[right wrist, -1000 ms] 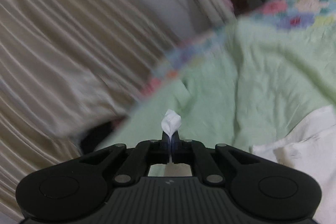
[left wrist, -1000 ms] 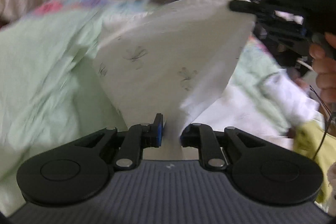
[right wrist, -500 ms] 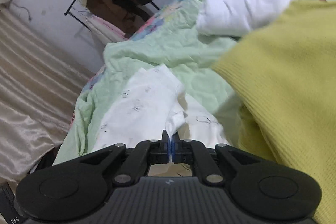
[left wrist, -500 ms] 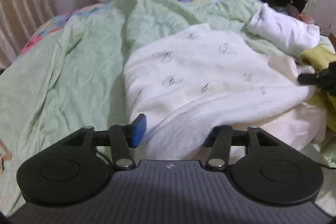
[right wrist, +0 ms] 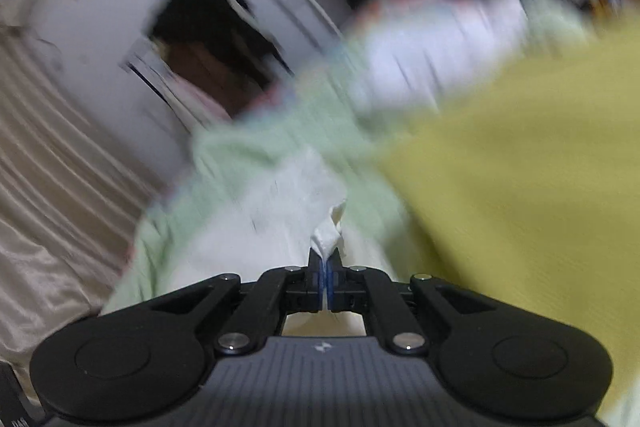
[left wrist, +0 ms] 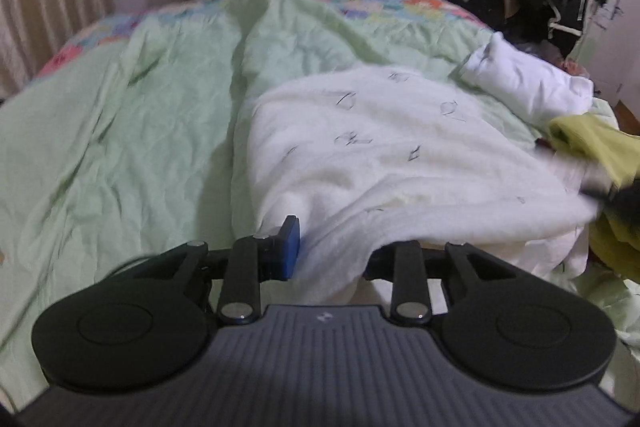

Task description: Fold large clothes

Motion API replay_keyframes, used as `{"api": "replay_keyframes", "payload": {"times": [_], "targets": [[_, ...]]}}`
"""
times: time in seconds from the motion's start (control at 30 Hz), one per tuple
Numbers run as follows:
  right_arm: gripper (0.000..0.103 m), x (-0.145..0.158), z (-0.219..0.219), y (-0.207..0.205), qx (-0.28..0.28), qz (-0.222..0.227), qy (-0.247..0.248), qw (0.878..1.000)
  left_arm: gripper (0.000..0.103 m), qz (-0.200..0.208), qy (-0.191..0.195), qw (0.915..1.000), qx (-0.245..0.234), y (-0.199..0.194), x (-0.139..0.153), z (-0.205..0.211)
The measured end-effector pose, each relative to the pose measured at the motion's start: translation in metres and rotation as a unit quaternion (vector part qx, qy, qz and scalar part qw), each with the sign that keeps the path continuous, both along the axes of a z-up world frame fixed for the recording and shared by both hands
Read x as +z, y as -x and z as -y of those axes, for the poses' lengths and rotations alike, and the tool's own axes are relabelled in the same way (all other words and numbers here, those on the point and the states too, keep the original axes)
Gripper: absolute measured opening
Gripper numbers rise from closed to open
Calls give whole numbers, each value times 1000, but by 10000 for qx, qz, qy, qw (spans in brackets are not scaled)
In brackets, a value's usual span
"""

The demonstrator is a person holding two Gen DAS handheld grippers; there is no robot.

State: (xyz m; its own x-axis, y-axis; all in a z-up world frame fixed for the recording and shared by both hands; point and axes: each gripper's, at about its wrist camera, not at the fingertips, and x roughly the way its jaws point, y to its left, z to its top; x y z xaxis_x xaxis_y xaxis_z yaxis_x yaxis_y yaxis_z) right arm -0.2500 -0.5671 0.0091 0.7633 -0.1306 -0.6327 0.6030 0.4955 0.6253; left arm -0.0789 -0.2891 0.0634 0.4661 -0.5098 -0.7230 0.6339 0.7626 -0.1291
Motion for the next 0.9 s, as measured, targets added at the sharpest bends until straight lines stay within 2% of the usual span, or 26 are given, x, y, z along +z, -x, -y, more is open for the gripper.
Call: {"api": "replay_keyframes", "payload": {"times": [0.07, 0.1, 0.13, 0.17, 0.23, 0.27, 0.47, 0.53, 0.67, 0.7, 0.8, 0.83, 0.87, 0.9], "targets": [[16, -13, 1, 2, 28, -120, -305, 9995, 46, -360, 260, 9989, 166, -6, 1, -15], [18, -13, 0, 4, 38, -84, -337, 9994, 54, -543, 402, 9974, 249, -11, 2, -24], [27, -12, 0, 6, 31, -20, -352, 9994, 60, -867, 671, 9932, 388, -20, 1, -37], [41, -10, 0, 9, 19, 47, -362, 9993, 62, -1151, 915, 9879, 487, -26, 0, -47], [59, 1, -2, 19, -21, 171, -454, 9988, 68, -1660, 1323, 9751, 642, -37, -6, -63], [63, 4, -3, 24, -31, 225, -566, 9981, 71, -1871, 1474, 9687, 704, -42, -9, -68], [71, 0, -5, 40, 128, 492, -1732, 9836, 85, -2500, 1674, 9490, 943, -47, -26, -68], [72, -13, -7, 39, 108, 590, -2272, 9720, 91, -2630, 1801, 9429, 968, -46, -29, -68], [73, -40, -7, 33, -407, 1052, -2639, 9579, 102, -2832, 1959, 9331, 1032, -53, -32, -61], [73, -51, -6, 31, -667, 1247, -2805, 9494, 102, -2875, 1993, 9312, 1019, -54, -32, -59], [74, -74, -6, 25, -918, 1467, -3411, 9240, 102, -3023, 2131, 9238, 990, -54, -32, -55], [74, -77, -6, 25, -1003, 1524, -3494, 9191, 102, -3068, 2196, 9208, 987, -54, -31, -57], [74, -78, -6, 27, -1069, 1588, -3499, 9170, 103, -3156, 2294, 9154, 993, -53, -31, -60], [74, -78, -6, 27, -1124, 1633, -3505, 9154, 103, -3349, 2481, 9032, 1022, -52, -33, -66]]}}
